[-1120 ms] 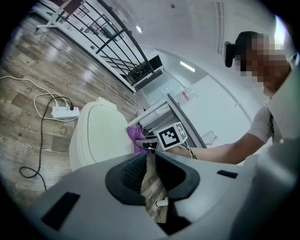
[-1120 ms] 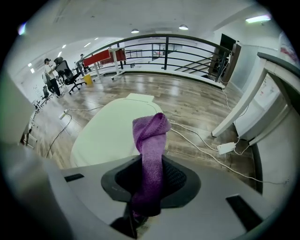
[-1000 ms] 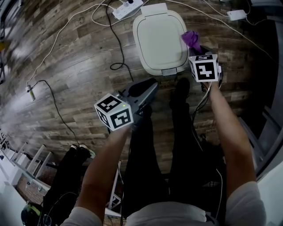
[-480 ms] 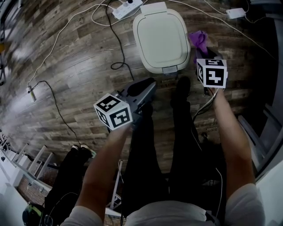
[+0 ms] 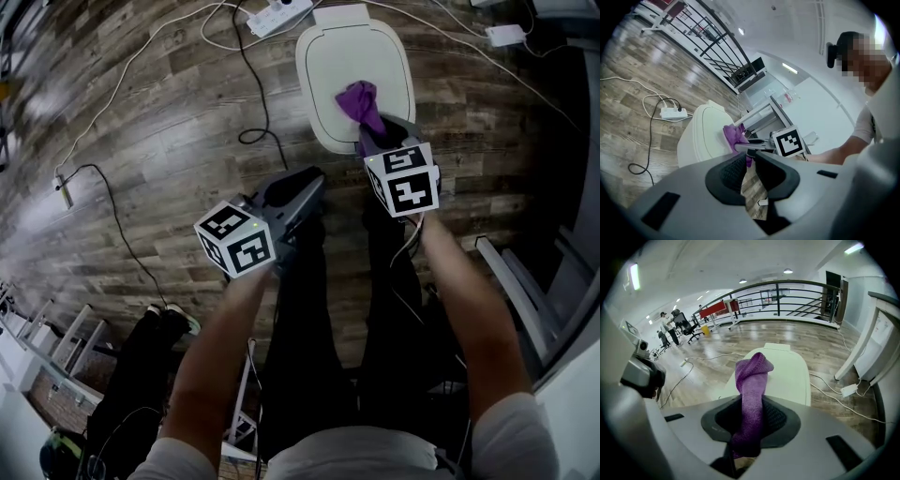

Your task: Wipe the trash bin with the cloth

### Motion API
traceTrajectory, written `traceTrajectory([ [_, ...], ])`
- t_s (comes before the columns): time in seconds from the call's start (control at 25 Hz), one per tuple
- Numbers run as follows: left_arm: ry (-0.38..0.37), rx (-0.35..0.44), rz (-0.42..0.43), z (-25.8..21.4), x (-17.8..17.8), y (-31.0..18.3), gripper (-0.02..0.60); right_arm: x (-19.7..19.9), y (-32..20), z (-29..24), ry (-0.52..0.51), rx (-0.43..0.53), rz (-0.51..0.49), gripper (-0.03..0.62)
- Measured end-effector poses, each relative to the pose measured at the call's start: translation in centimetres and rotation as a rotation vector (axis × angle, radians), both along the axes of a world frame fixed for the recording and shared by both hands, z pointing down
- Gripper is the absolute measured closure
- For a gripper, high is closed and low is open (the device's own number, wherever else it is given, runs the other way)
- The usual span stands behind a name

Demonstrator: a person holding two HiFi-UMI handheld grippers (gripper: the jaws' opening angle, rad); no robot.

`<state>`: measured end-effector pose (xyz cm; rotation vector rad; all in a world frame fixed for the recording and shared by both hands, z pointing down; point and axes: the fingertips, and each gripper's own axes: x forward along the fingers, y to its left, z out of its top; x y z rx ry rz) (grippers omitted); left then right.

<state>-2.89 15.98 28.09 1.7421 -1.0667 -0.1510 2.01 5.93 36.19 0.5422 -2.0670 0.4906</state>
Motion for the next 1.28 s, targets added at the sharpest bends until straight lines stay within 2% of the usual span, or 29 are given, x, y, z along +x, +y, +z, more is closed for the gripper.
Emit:
traceTrajectory([
  [0.44,0.007,-0.019,-0.057,0.8,-2.3,1.7,0.522,-6.4,7.7,1.7,0.0,-0.077,-0.213,0.493],
  [0.72,0.006,-0.03,-0.056,1.3,-2.8,2.0,0.522,-5.4,8.5,3.2,0.038,-0.086,-0.249,0.493],
  [0.96,0.009,-0.021,-0.032,1.0,-1.5,0.9,0.522,-3.7,8.6,3.3,0.046,-0.092,-0.267,0.493],
  [1.28,0.002,-0.03,0.003,1.3,0.6,-0.3,0.522,0.4,6.9,2.9,0.04,-0.091,-0.224,0.493],
])
